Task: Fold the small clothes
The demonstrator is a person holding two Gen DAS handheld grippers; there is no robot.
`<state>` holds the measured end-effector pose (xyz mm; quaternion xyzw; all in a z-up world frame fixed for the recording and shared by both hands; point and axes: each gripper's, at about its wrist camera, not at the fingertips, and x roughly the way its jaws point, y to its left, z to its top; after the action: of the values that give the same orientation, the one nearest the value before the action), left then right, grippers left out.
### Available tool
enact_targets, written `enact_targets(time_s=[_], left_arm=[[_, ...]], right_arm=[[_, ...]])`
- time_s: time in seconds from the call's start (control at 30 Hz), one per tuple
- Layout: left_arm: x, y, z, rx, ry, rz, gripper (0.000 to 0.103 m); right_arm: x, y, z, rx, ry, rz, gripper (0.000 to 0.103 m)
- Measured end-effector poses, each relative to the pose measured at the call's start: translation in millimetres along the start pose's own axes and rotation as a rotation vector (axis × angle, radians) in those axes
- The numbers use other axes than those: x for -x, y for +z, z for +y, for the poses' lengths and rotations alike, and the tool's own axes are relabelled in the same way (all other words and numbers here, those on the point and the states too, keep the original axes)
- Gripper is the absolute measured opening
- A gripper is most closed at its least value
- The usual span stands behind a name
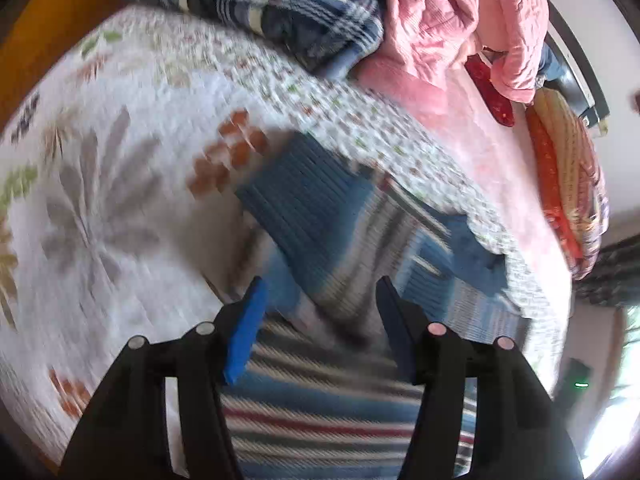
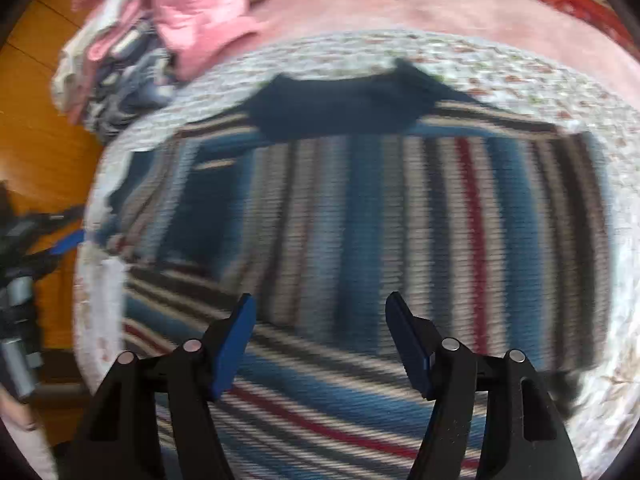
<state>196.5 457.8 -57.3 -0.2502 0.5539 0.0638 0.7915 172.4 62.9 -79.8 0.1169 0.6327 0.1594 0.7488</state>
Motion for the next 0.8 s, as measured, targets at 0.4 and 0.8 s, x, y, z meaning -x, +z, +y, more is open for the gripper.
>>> enact_targets(time_s=[0.4,0.8], left_arm=[[9.2,25.1,50.6,0.005,0.046,-0.144,0.057],[11.7,28.3,59.1,0.055,0.028,-0.161,0.058]], right_arm=[[-84.4,50.5,115.4,-0.097,0.177,0.07,0.068],[-71.4,61.4,135.8,-0.064,0.182,0.024,0.01]])
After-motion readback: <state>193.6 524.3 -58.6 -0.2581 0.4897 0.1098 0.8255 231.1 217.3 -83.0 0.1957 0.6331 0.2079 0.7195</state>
